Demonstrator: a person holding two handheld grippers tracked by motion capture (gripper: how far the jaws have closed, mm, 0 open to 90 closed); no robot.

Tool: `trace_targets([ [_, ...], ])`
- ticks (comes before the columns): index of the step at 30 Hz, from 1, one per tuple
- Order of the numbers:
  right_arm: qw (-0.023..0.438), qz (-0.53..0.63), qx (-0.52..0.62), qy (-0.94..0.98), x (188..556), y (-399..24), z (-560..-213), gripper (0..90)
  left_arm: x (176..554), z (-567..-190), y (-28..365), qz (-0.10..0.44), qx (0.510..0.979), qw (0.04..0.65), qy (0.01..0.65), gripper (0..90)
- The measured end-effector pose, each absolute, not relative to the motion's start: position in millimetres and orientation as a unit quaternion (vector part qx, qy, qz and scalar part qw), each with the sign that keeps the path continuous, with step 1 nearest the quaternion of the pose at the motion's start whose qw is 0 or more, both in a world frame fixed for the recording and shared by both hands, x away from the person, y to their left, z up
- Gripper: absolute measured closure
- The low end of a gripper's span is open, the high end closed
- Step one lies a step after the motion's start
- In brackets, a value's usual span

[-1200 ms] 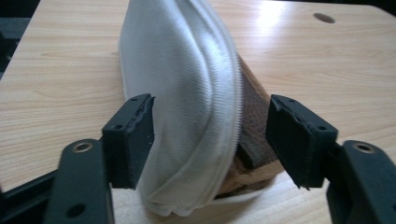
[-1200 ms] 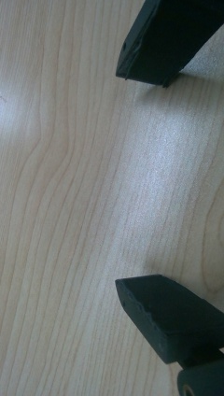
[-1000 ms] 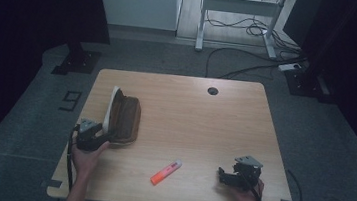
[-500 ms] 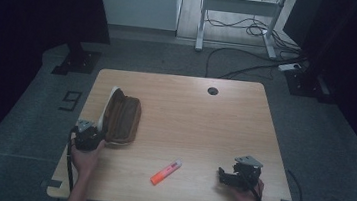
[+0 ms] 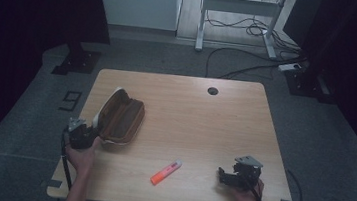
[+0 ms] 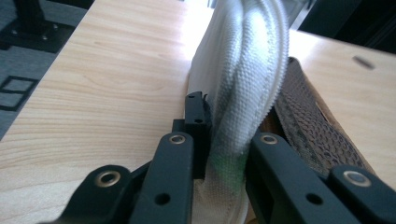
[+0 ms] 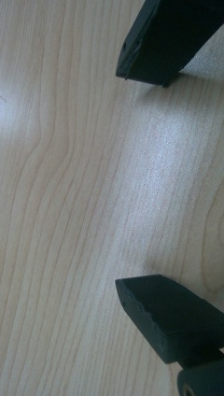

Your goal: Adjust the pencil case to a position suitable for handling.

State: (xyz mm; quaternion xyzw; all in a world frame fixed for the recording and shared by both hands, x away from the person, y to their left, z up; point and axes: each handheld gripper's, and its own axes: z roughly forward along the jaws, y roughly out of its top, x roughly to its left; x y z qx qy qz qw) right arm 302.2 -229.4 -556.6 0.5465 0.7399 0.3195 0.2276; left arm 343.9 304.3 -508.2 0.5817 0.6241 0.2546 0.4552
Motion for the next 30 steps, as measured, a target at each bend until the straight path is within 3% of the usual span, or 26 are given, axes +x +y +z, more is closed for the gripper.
trace_targets([
  [16,0.228,0.320,0.546,0.740,302,-229,-557,1.4,329,-488,310,0.218,0.556,0.536,0.597,84.3],
  [30,0.228,0.320,0.546,0.740,302,-229,-557,1.4,322,-479,306,0.215,0.564,0.552,0.575,84.6],
])
